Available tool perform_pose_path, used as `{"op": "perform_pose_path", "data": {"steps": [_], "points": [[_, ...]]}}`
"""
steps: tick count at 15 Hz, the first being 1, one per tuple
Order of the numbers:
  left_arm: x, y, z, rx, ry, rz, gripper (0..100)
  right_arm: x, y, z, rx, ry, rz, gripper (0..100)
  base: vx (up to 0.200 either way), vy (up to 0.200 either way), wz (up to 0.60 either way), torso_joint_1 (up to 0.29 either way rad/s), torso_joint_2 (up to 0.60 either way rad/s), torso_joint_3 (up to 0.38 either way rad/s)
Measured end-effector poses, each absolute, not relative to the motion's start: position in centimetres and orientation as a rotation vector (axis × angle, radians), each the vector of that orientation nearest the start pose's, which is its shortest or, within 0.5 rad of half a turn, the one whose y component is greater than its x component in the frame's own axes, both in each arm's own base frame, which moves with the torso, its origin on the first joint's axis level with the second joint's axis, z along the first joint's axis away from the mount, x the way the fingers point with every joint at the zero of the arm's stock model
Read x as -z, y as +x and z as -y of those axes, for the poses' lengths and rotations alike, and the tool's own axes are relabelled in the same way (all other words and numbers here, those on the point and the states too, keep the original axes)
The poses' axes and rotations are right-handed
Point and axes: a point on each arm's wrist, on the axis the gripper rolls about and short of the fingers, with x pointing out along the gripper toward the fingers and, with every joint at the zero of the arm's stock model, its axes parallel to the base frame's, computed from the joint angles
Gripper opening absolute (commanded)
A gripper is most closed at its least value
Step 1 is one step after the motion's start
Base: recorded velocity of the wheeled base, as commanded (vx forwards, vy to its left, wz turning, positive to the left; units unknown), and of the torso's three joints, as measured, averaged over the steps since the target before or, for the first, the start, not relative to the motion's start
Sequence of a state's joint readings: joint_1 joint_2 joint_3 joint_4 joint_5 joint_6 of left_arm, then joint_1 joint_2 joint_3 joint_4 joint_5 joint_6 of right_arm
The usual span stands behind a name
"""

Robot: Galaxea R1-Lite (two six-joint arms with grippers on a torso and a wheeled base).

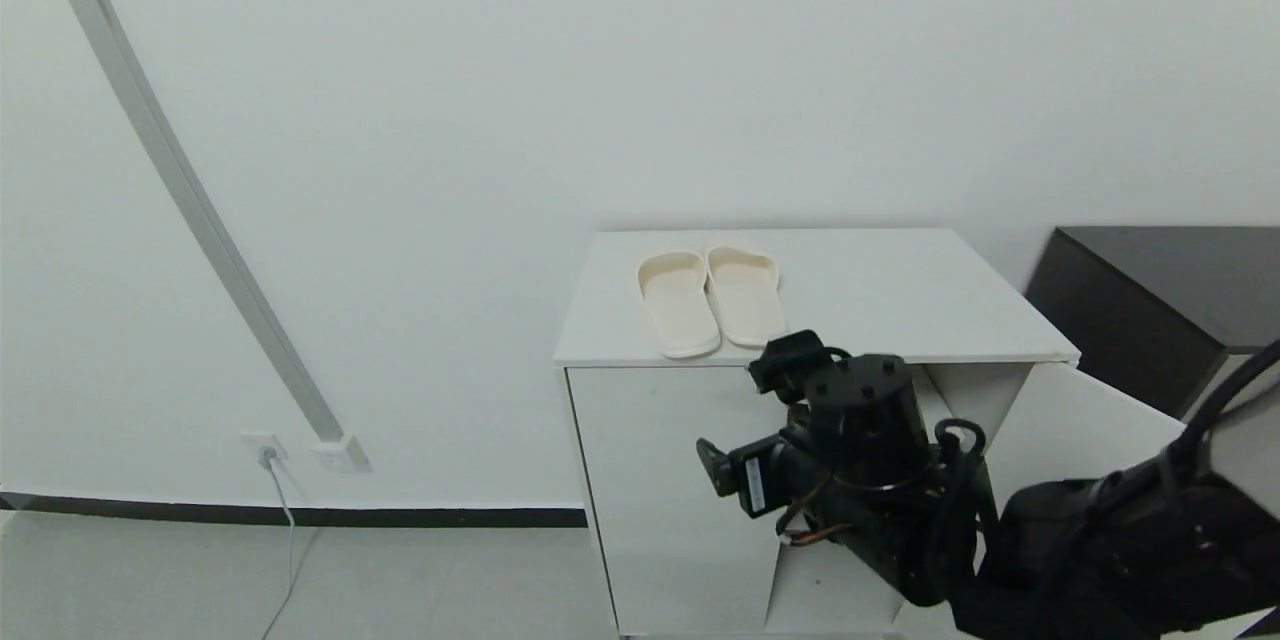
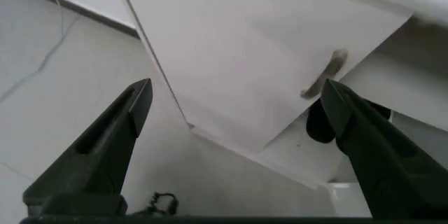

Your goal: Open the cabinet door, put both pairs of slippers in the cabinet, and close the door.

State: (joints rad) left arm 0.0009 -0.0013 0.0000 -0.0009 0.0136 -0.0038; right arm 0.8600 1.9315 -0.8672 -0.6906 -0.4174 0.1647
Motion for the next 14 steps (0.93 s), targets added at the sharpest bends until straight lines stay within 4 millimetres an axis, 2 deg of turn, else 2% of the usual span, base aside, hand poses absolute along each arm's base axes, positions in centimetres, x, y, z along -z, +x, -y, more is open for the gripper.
{"op": "perform_pose_path", "data": {"steps": [3, 5, 8, 14], "points": [[-7.6, -2.3, 0.0, -0.016, -0.004, 0.002, 0, -18.0, 23.9, -27.0, -0.350, 0.053, -0.328, 100, 0.000, 0.000, 0.00, 0.000, 0.00, 0.000], [-7.6, -2.3, 0.0, -0.020, -0.002, 0.002, 0, -19.3, 24.1, -27.5, -0.321, 0.090, -0.292, 100, 0.000, 0.000, 0.00, 0.000, 0.00, 0.000], [-7.6, -2.3, 0.0, -0.020, -0.002, 0.002, 0, -19.2, 24.1, -28.2, -0.328, 0.094, -0.284, 100, 0.000, 0.000, 0.00, 0.000, 0.00, 0.000], [-7.6, -2.3, 0.0, -0.021, -0.007, 0.003, 0, -18.6, 23.8, -28.7, -0.323, 0.079, -0.292, 100, 0.200, 0.000, 0.00, 0.001, 0.00, 0.002]]}}
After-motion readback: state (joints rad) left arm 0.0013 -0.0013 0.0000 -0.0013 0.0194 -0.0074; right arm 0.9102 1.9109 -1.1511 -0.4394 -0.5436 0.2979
